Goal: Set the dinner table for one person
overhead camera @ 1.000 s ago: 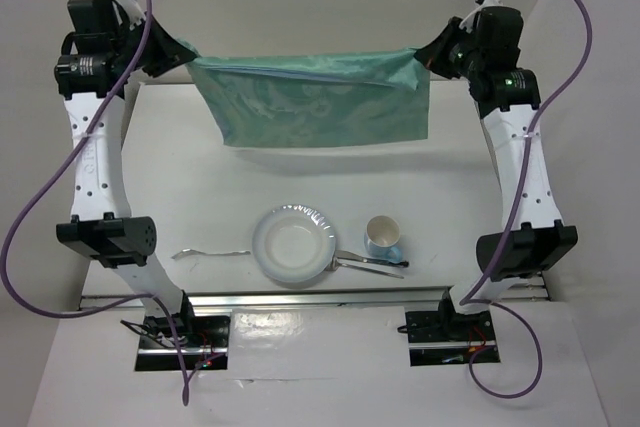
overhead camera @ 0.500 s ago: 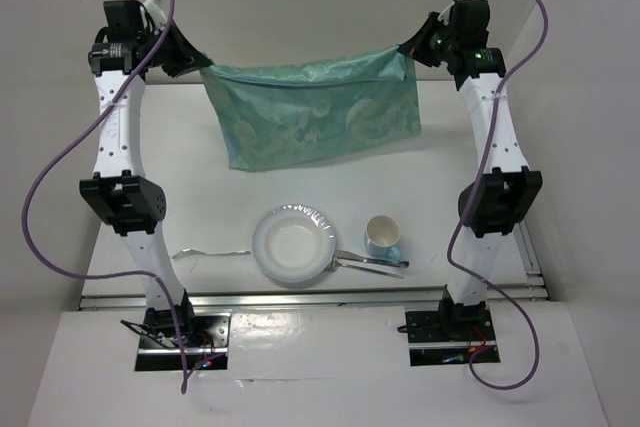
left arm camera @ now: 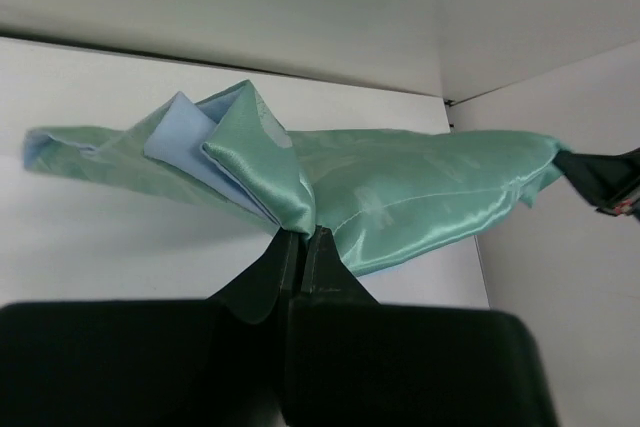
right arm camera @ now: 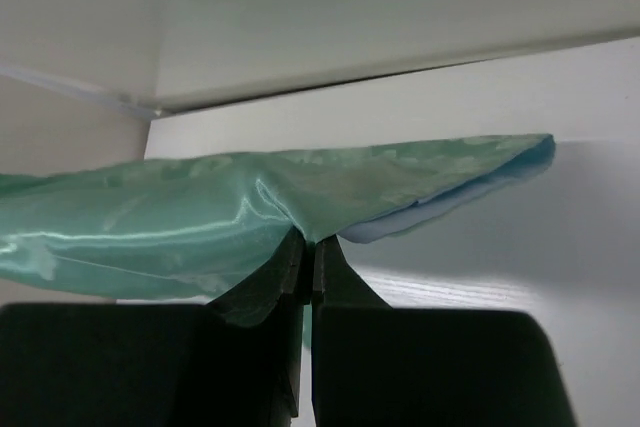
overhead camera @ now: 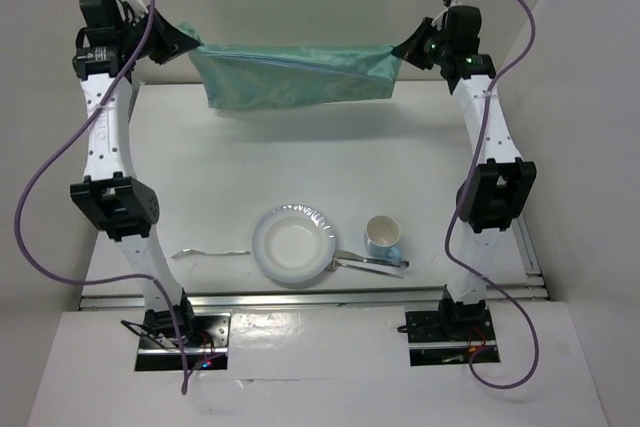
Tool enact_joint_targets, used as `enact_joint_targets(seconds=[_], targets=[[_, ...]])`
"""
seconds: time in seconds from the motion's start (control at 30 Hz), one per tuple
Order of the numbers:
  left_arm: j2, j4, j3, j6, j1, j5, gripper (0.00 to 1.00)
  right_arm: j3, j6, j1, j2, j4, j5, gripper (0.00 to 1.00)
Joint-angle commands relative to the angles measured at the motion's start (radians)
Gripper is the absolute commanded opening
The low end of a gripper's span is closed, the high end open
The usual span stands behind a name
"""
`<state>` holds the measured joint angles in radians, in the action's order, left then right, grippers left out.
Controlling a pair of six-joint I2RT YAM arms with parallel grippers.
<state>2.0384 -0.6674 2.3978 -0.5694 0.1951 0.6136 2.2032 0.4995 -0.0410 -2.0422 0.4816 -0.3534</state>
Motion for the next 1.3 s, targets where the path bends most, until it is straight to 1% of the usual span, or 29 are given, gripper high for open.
enact_joint_targets(seconds=[0.0,0.07,0.1,0.17,0.2,0.23,0.3,0.33,0.43,0.5,0.53,0.57,0.6,0.63,0.67,0.7,0.73,0.77,0.83,0.87,0.93,0.97,1.0,1.03,1.07,1.1,1.17,1.23,1.27], targets=[[-0.133,0.086,-0.125,0.025,0.021,0.032,0.0,-0.208,-0.021,0.012,0.141,-0.087,-0.013,0.0],[-0.217,0.121,-0.275,0.037,0.021,0.032,0.0,-0.316,-0.021,0.012,0.175,-0.124,-0.036,0.0],[-0.245,0.146,-0.443,0.037,0.021,0.041,0.0,-0.415,-0.021,0.012,0.204,-0.136,-0.047,0.0],[-0.324,0.217,-0.607,0.037,0.021,0.081,0.0,-0.503,-0.021,-0.013,0.227,-0.161,-0.038,0.0],[-0.348,0.235,-0.682,0.037,0.021,0.081,0.0,-0.586,-0.03,-0.025,0.237,-0.161,-0.038,0.0],[-0.368,0.235,-0.806,0.037,0.021,0.081,0.0,-0.623,-0.03,-0.025,0.246,-0.17,-0.047,0.0],[-0.415,0.22,-0.896,0.058,0.009,0.063,0.0,-0.689,-0.03,-0.034,0.269,-0.17,-0.047,0.0],[-0.429,0.201,-0.963,0.059,-0.002,0.046,0.0,-0.756,-0.03,-0.034,0.289,-0.17,-0.047,0.0],[-0.471,0.169,-1.058,0.06,-0.002,-0.017,0.0,-0.848,-0.03,-0.057,0.318,-0.179,-0.056,0.0],[-0.507,0.157,-1.143,0.051,-0.002,-0.029,0.0,-0.919,-0.03,-0.057,0.336,-0.179,-0.038,0.0],[-0.508,0.146,-1.161,0.04,-0.002,-0.029,0.16,-0.937,-0.03,-0.057,0.352,-0.169,-0.029,0.0],[-0.518,0.135,-1.195,0.04,-0.002,-0.029,0.42,-0.968,-0.03,-0.057,0.364,-0.158,-0.019,0.0],[-0.527,0.117,-1.207,0.04,-0.002,-0.029,0.68,-0.968,-0.03,-0.057,0.364,-0.147,-0.004,0.12],[-0.527,0.097,-1.207,0.04,-0.002,-0.053,1.0,-0.968,-0.041,-0.057,0.364,-0.135,-0.004,0.31],[-0.527,0.079,-1.192,0.054,-0.002,-0.067,1.0,-0.968,-0.041,-0.057,0.375,-0.123,0.028,0.66],[-0.527,0.03,-1.171,0.054,-0.002,-0.119,1.0,-0.968,-0.041,-0.057,0.384,-0.098,0.046,0.76],[-0.527,0.005,-1.145,0.054,-0.002,-0.153,1.0,-0.968,-0.05,-0.057,0.384,-0.087,0.065,0.82],[-0.527,-0.017,-1.087,0.054,-0.002,-0.191,1.0,-0.944,-0.05,-0.057,0.393,-0.078,0.097,0.9],[-0.537,-0.06,-1.034,0.02,-0.002,-0.332,1.0,-0.915,-0.05,-0.057,0.393,-0.049,0.135,0.96],[-0.537,-0.06,-1.002,0.008,-0.002,-0.365,0.98,-0.881,-0.059,-0.066,0.393,-0.049,0.163,0.98],[-0.512,-0.046,-0.958,-0.001,-0.002,-0.426,0.9,-0.843,-0.059,-0.066,0.37,-0.035,0.175,0.98],[-0.456,-0.058,-0.929,-0.001,-0.002,-0.445,0.83,-0.818,-0.068,-0.066,0.353,-0.035,0.175,0.96],[-0.423,-0.09,-0.852,-0.023,-0.012,-0.527,0.61,-0.759,-0.084,-0.075,0.306,-0.023,0.163,0.69],[-0.394,-0.112,-0.818,-0.033,-0.022,-0.563,0.4,-0.723,-0.084,-0.076,0.274,-0.023,0.143,0.53],[-0.355,-0.15,-0.766,-0.05,-0.022,-0.592,0.23,-0.642,-0.096,-0.076,0.239,-0.005,0.105,0.39],[-0.354,-0.141,-0.766,-0.063,-0.022,-0.598,0.04,-0.602,-0.11,-0.088,0.162,0.027,0.093,0.13],[-0.319,-0.034,-0.788,-0.052,-0.043,-0.548,0.01,-0.506,-0.119,-0.103,0.063,0.038,0.083,0.02],[-0.252,-0.021,-0.773,-0.064,-0.043,-0.503,0.0,-0.462,-0.119,-0.114,0.008,0.037,0.065,0.0],[-0.16,-0.047,-0.722,-0.064,-0.055,-0.482,0.0,-0.417,-0.119,-0.114,-0.046,0.037,0.054,0.0]])
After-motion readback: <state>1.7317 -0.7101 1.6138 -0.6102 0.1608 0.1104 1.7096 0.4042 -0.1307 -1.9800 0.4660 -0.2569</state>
